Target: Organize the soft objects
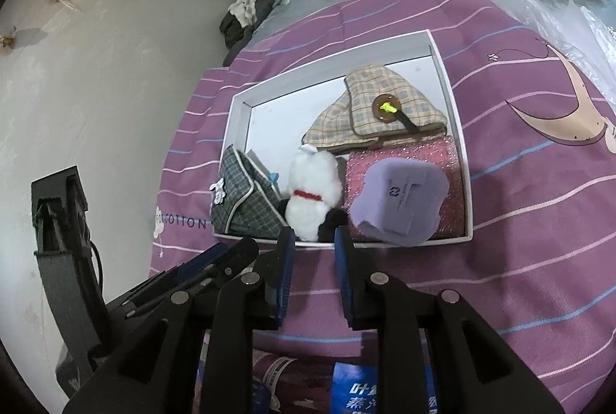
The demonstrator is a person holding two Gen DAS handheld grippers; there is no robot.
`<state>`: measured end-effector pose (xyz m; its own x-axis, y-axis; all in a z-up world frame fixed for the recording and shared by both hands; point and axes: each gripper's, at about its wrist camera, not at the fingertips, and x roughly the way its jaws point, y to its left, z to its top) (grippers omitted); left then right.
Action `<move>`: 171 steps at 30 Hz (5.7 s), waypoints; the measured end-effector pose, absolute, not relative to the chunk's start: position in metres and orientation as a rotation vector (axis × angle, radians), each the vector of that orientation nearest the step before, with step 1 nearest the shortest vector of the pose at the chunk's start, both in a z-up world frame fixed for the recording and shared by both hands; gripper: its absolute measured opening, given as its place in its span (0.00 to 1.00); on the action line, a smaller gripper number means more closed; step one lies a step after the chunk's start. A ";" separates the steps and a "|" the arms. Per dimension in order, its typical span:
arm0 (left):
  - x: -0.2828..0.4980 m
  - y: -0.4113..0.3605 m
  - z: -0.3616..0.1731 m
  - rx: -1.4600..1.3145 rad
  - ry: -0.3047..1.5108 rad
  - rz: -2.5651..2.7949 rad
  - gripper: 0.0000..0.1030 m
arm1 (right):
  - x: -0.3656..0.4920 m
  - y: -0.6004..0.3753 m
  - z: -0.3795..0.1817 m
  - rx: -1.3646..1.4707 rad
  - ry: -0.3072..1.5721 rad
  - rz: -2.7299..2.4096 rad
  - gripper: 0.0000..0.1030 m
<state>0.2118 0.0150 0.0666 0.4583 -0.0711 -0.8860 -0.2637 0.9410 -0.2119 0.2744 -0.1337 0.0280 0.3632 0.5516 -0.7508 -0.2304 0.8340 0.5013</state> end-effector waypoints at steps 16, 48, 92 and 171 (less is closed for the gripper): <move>0.194 0.004 0.074 -0.413 1.213 -0.144 0.37 | 0.227 -0.162 0.069 0.224 1.157 0.451 0.50; 0.175 -0.037 0.071 -0.224 1.316 -0.283 0.37 | 0.156 -0.216 0.010 -0.113 1.257 0.508 0.77; 0.180 -0.091 0.059 -0.243 1.343 -0.668 0.37 | 0.162 -0.235 -0.033 0.039 1.365 0.491 0.69; 0.188 0.036 0.092 -0.698 0.798 -0.286 0.02 | 0.239 -0.183 0.085 0.306 1.173 0.457 0.65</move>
<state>0.1882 0.0363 0.0921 0.6754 -0.4836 -0.5567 -0.0193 0.7431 -0.6689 0.2386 -0.1835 0.0853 0.3128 0.4954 -0.8104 -0.1836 0.8687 0.4601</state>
